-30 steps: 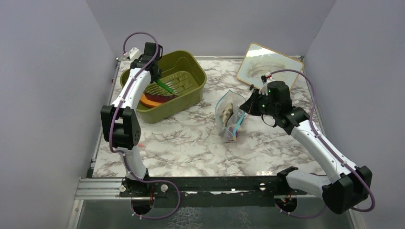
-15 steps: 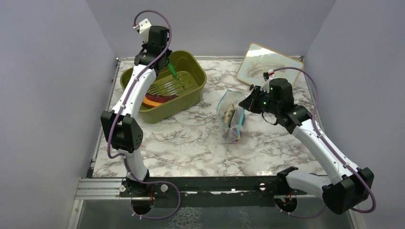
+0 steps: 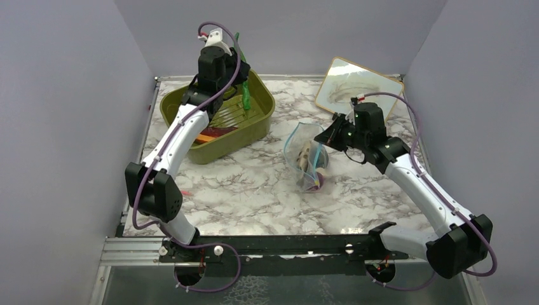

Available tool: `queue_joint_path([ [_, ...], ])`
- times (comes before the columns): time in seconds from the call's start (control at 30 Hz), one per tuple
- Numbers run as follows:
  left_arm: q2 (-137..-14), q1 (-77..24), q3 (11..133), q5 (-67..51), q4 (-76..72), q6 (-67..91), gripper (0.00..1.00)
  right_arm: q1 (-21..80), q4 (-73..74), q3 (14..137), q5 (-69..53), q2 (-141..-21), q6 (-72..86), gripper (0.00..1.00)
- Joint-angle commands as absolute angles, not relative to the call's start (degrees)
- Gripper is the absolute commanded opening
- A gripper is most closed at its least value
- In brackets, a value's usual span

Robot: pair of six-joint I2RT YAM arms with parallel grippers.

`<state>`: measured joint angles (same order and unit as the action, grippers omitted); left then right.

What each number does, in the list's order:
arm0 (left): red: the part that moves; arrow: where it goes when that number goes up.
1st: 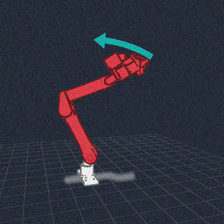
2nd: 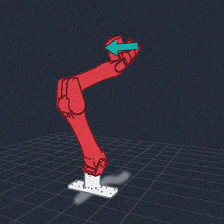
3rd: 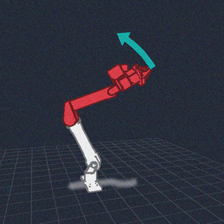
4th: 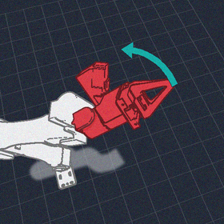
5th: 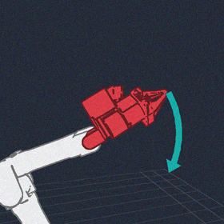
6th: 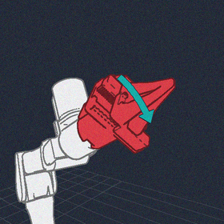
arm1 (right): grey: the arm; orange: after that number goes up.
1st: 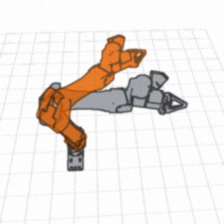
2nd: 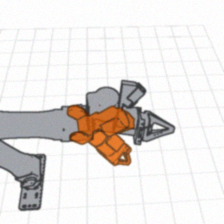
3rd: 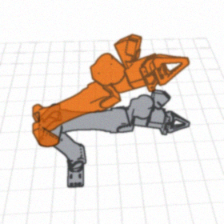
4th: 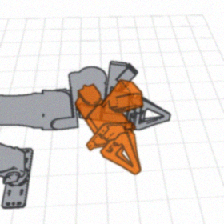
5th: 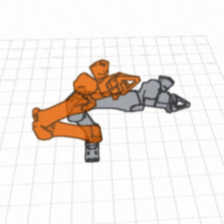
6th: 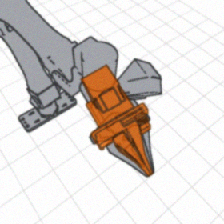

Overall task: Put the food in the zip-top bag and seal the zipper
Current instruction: Pick up the fake vegetable from the bin, then place the fake vegetable in the zipper food storage bag.

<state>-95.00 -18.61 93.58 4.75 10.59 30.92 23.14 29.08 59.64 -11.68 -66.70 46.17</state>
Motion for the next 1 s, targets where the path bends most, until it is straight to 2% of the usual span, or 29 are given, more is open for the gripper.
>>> queue_joint_path([
  [0.0, -90.3, -20.2, 87.8, -10.2, -1.2, 33.2, 0.04, 22.8, 22.8, 56.1, -11.9, -65.5, 49.8, 0.01],
  [0.17, -87.1, -21.2, 76.3, -17.5, -15.9, 42.3, 0.05, 22.9, 15.6, 51.8, -11.2, -64.1, 50.9, 0.01],
  [0.43, -84.2, -26.3, 72.3, -20.5, -20.0, 47.7, 0.04, 22.8, 12.0, 51.2, -11.6, -63.3, 54.4, 0.01],
  [0.63, -81.9, -30.9, 69.2, -18.2, -23.9, 49.0, 0.05, 22.8, 10.4, 53.0, -13.2, -64.1, 56.6, 0.01],
  [0.8, -80.2, -34.6, 66.5, -15.1, -27.8, 45.7, 0.1, 22.8, 9.4, 53.7, -14.0, -64.6, 57.6, 0.01],
  [0.97, -79.5, -37.6, 61.3, -13.8, -37.9, 41.5, 0.11, 22.8, 8.5, 53.4, -16.5, -64.7, 58.6, 0.01],
])
